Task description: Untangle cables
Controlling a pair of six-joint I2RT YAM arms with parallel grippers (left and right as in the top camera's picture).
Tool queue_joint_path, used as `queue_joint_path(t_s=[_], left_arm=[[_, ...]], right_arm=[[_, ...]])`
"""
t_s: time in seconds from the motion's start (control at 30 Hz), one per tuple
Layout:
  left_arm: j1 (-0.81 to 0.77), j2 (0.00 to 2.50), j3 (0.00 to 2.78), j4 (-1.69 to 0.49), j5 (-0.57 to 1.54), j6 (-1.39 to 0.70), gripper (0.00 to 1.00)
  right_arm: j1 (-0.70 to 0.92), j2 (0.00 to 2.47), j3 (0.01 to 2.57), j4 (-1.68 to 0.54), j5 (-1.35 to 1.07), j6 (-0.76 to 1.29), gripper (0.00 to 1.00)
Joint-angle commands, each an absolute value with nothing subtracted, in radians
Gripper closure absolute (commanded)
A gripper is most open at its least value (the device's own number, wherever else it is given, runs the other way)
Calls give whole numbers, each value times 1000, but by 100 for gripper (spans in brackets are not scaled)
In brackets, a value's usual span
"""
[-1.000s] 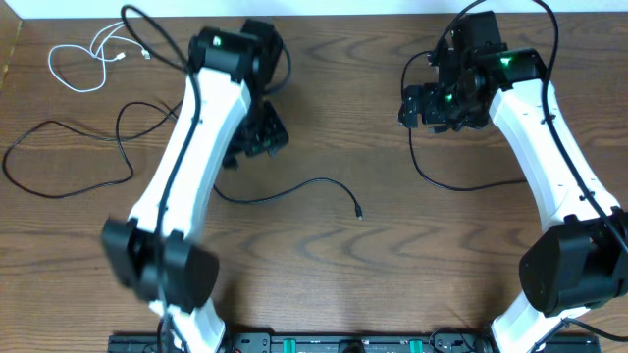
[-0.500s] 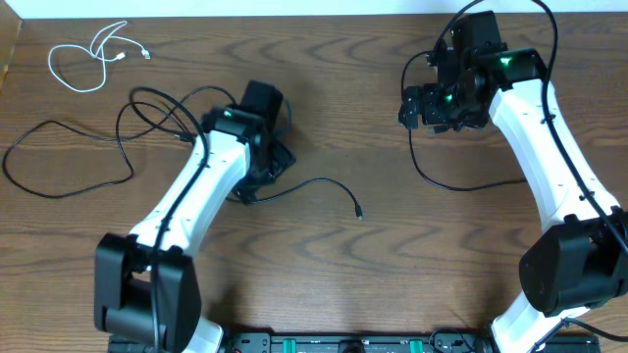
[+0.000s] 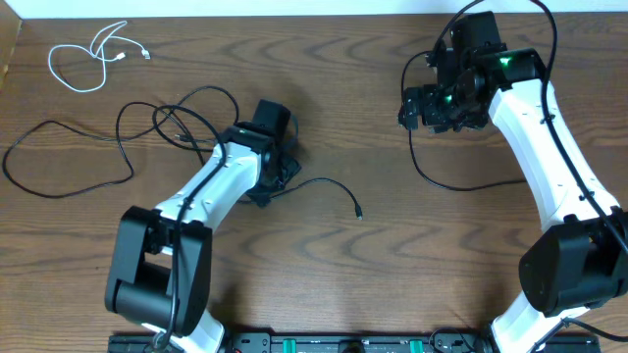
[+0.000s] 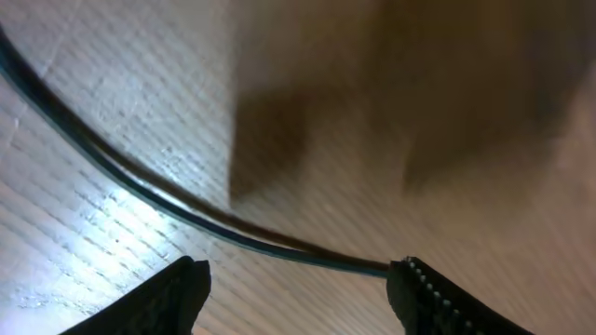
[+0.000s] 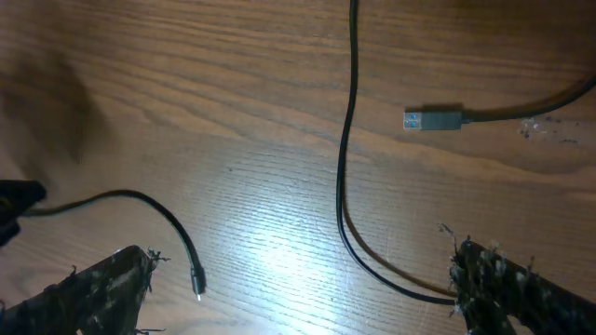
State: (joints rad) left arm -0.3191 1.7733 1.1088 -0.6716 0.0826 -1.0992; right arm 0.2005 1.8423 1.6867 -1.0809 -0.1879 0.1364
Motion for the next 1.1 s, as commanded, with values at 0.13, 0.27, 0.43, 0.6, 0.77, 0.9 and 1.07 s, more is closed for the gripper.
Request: queue_joint_path(t_s=[0.13, 0.27, 0.43, 0.6, 0.77, 0.9, 1.07], left_arm=[[-348, 1855, 1099, -671, 59, -1260, 33], [-360, 1894, 1099, -669, 60, -1306, 33], [-360, 1910, 1099, -666, 59, -1311, 44], [-360, 1909, 1099, -660, 37, -1311, 92], [-358, 1906, 1100, -633, 120, -1311, 92], [-356, 1891, 1100, -558, 345, -1312, 93], [-349, 1880, 1100, -381, 625, -1311, 93]], right_arm=[[205, 1827, 1699, -1082, -194, 122, 1], [205, 1827, 1699, -1084, -194, 121, 1], [204, 1827, 1699, -1085, -194, 121, 1], [204, 1827, 1699, -1085, -194, 121, 1], [205, 1827, 1699, -1090, -194, 121, 1], [205, 1827, 1699, -1091, -194, 121, 1], [205, 1827, 1699, -1093, -194, 121, 1]])
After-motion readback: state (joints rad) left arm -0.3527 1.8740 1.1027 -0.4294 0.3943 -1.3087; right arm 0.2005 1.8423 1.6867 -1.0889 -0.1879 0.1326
